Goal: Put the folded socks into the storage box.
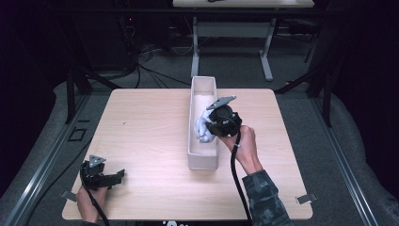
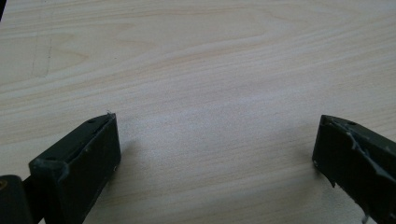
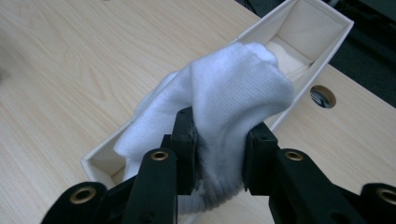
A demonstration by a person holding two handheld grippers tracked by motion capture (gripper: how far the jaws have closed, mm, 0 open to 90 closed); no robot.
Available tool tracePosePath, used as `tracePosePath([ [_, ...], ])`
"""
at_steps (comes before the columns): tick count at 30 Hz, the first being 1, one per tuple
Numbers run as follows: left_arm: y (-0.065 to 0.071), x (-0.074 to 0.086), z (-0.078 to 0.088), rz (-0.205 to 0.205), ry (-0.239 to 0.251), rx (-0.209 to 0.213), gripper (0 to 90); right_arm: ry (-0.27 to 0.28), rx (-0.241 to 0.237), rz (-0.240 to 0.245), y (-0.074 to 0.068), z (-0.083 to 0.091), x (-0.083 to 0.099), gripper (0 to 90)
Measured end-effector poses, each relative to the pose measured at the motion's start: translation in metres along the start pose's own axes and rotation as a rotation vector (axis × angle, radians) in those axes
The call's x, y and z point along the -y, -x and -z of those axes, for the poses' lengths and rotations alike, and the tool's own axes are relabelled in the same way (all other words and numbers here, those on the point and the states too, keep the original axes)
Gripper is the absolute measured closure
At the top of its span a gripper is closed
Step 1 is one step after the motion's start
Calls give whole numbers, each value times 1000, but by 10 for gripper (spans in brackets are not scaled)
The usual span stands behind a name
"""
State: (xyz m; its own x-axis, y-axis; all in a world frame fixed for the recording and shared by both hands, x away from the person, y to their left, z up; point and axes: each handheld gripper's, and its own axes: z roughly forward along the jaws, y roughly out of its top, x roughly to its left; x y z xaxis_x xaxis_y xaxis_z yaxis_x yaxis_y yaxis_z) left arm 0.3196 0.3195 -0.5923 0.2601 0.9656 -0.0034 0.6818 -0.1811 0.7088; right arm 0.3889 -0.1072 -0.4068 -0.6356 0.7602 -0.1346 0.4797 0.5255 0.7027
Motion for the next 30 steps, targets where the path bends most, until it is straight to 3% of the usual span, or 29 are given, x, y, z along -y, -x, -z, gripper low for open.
tracePosePath([
  [15, 0, 0, 0, 1, -1, 0, 6, -67, -32, -1, -7, -20, 9, 698],
  [22, 0, 0, 0, 0, 0, 0, 6, -113, -37, 17, -15, -37, 15, 697],
  [30, 0, 0, 0, 0, 0, 1, 5, -166, -61, -1, -16, -54, 27, 691],
])
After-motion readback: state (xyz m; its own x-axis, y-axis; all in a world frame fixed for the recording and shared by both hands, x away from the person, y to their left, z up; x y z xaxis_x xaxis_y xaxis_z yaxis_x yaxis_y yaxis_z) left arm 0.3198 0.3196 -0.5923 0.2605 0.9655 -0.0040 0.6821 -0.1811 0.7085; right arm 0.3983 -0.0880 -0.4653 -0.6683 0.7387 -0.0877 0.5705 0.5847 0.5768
